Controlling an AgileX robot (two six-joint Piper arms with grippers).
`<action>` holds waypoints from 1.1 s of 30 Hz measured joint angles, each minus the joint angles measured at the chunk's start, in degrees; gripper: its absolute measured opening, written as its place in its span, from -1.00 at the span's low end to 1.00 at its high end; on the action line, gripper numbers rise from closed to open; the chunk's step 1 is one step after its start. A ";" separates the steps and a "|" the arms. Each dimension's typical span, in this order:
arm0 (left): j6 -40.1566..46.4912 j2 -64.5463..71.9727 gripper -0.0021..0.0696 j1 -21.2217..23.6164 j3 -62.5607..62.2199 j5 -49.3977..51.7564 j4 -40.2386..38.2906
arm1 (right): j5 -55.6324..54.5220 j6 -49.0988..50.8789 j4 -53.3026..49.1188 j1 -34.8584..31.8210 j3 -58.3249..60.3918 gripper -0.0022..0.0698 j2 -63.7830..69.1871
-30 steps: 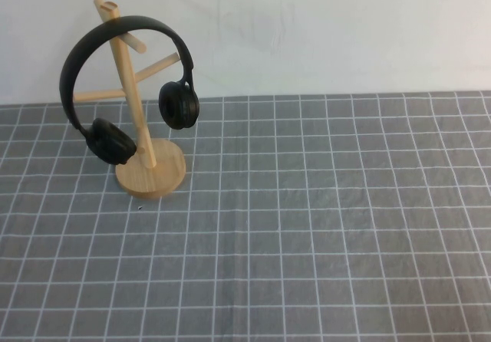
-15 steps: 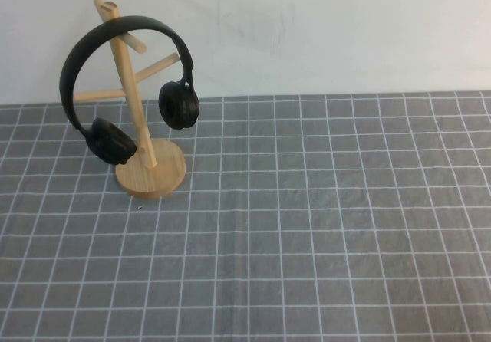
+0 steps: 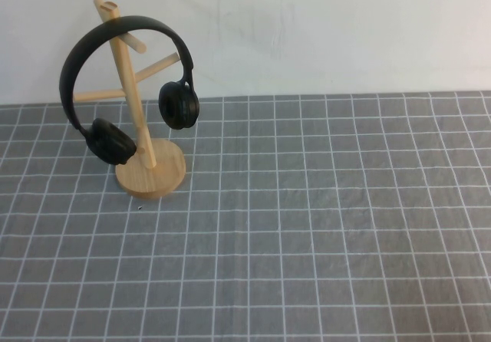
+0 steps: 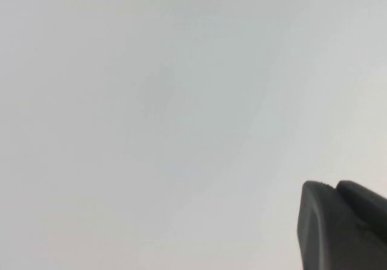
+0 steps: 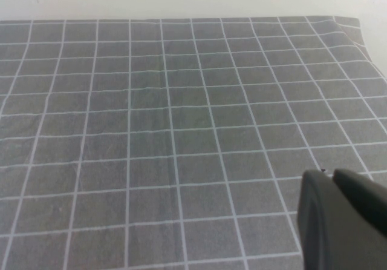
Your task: Take out the headphones from the headphone stand
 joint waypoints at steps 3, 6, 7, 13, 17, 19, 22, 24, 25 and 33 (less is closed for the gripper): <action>-0.84 0.00 -0.94 0.00 0.00 -5.99 2.39 | 0.00 0.00 0.00 0.00 0.00 -0.96 0.00; -0.93 0.00 -0.94 0.00 -1.89 -6.26 4.93 | 0.00 0.00 0.00 0.00 0.00 -0.96 0.00; -0.93 0.00 -0.94 0.00 -3.32 -6.00 5.53 | 0.00 0.00 0.00 0.00 0.00 -0.96 0.00; 1.26 1.35 -0.94 0.00 -14.51 -2.78 6.44 | 0.00 0.00 0.00 0.00 0.00 -0.96 0.00; -0.79 6.84 -0.94 0.00 -22.67 5.61 7.07 | 0.00 0.00 0.00 0.00 0.00 -0.96 0.00; -2.85 10.50 -0.94 0.00 -27.76 16.17 7.43 | 0.00 0.00 0.00 0.00 0.00 -0.96 0.00; -3.97 16.04 -0.94 0.00 -34.31 33.39 7.43 | 0.00 0.00 0.00 0.00 0.00 -0.96 0.00; -4.01 19.25 -0.94 0.00 -36.41 43.56 7.43 | 0.00 0.00 0.00 0.00 0.00 -0.96 0.00; -3.53 20.67 -0.94 0.00 -36.79 47.39 7.53 | 0.00 0.00 0.00 0.00 0.00 -0.96 0.00; -4.46 27.19 -0.94 0.00 -36.68 53.24 3.65 | 0.00 0.00 0.00 0.00 0.00 -0.96 0.00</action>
